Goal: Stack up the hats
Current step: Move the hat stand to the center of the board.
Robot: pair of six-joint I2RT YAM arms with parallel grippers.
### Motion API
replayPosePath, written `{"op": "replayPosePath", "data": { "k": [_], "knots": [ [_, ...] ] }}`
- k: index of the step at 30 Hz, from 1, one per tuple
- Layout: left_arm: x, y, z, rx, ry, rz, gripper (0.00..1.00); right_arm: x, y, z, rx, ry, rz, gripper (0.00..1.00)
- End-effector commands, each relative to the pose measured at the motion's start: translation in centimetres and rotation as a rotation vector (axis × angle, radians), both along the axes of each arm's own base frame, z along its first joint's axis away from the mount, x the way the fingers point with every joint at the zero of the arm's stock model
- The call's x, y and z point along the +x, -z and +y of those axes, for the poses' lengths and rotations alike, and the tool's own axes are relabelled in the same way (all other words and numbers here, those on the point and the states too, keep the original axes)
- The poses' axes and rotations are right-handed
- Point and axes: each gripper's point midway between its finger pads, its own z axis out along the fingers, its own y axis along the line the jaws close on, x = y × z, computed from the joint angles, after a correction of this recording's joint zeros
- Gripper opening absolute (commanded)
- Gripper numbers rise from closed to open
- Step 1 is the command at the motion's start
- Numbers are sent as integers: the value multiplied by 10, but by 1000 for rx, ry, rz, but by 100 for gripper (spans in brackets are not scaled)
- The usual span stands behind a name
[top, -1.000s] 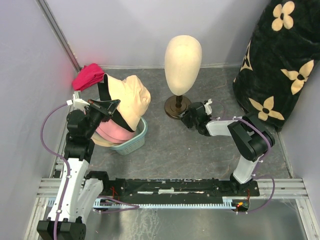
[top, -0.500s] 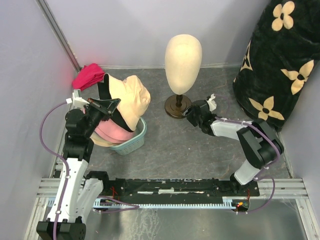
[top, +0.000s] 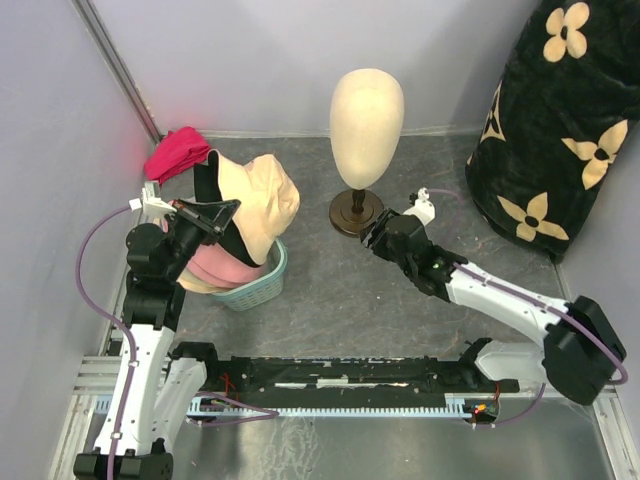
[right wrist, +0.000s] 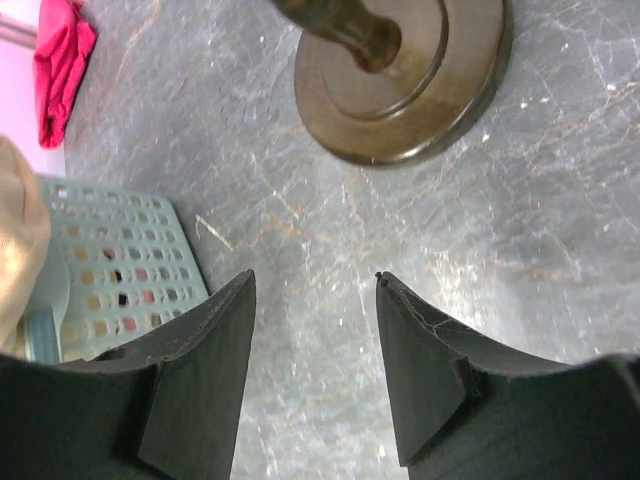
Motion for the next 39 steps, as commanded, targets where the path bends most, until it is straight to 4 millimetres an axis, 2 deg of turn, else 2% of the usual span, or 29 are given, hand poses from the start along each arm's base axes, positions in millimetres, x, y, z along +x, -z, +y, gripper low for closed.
{"op": "replayPosePath", "data": {
  "k": [1, 6, 13, 19, 24, 25, 31, 39],
  "knots": [
    [-14, -41, -6, -8, 38, -124, 3, -28, -16, -6, -117, -47, -41, 59],
    [-16, -40, -6, -9, 42, -127, 3, -55, -51, 25, -196, -218, -110, 59],
    [-16, -38, -7, -9, 49, -129, 3, -70, -111, 75, -271, -377, -250, 60],
    [-18, -37, -8, 1, 55, -131, 3, -71, -154, 111, -331, -436, -342, 60],
    [-21, -37, -7, 10, 48, -138, 3, -57, -184, 135, -393, -447, -384, 63],
    [-22, -38, -7, 12, 49, -143, 3, -54, -196, 142, -387, -447, -399, 63],
    [-25, -38, -7, 16, 50, -148, 3, -33, -212, 167, -402, -442, -399, 65],
    [-29, -40, -7, 15, 57, -156, 3, 0, -209, 175, -389, -420, -327, 65]
  ]
}}
